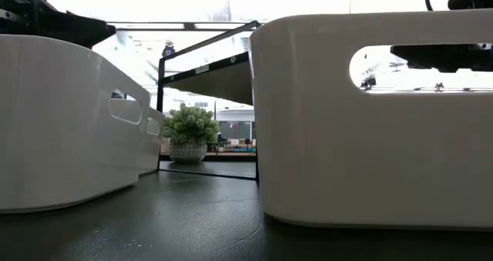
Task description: Stack baskets on shelf by color
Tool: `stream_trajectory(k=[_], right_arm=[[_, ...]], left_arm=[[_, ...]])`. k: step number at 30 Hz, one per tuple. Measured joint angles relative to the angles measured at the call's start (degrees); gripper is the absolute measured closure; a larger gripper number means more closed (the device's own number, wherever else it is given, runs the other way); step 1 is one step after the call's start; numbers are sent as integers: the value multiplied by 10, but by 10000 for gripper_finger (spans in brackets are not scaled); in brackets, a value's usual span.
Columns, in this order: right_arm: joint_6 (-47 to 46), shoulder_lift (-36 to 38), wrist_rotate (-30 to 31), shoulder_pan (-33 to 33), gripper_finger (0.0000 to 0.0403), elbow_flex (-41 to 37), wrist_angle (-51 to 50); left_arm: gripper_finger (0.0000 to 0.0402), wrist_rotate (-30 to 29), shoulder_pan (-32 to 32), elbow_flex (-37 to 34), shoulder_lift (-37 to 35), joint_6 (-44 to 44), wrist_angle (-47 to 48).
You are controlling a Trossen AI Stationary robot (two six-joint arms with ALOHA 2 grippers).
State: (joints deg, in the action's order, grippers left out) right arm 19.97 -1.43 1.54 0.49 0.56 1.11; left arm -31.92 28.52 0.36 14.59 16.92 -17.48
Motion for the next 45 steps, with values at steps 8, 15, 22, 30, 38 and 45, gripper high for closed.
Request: stream_trajectory(k=[8, 15, 22, 30, 38, 45], right_arm=[[0, 0, 0, 0, 394, 0, 0], [-5, 0, 1, 0, 394, 0, 1], [-24, 0, 1, 0, 394, 0, 3], [28, 0, 1, 0, 394, 0, 3], [-5, 0, 1, 0, 394, 0, 5], [-35, 0, 0, 0, 394, 0, 30]], left_arm=[[295, 0, 0, 0, 0, 0, 0], [295, 0, 0, 0, 0, 0, 0], [295, 0, 0, 0, 0, 0, 0], [295, 0, 0, 0, 0, 0, 0], [295, 0, 0, 0, 0, 0, 0], [295, 0, 0, 0, 0, 0, 0]])
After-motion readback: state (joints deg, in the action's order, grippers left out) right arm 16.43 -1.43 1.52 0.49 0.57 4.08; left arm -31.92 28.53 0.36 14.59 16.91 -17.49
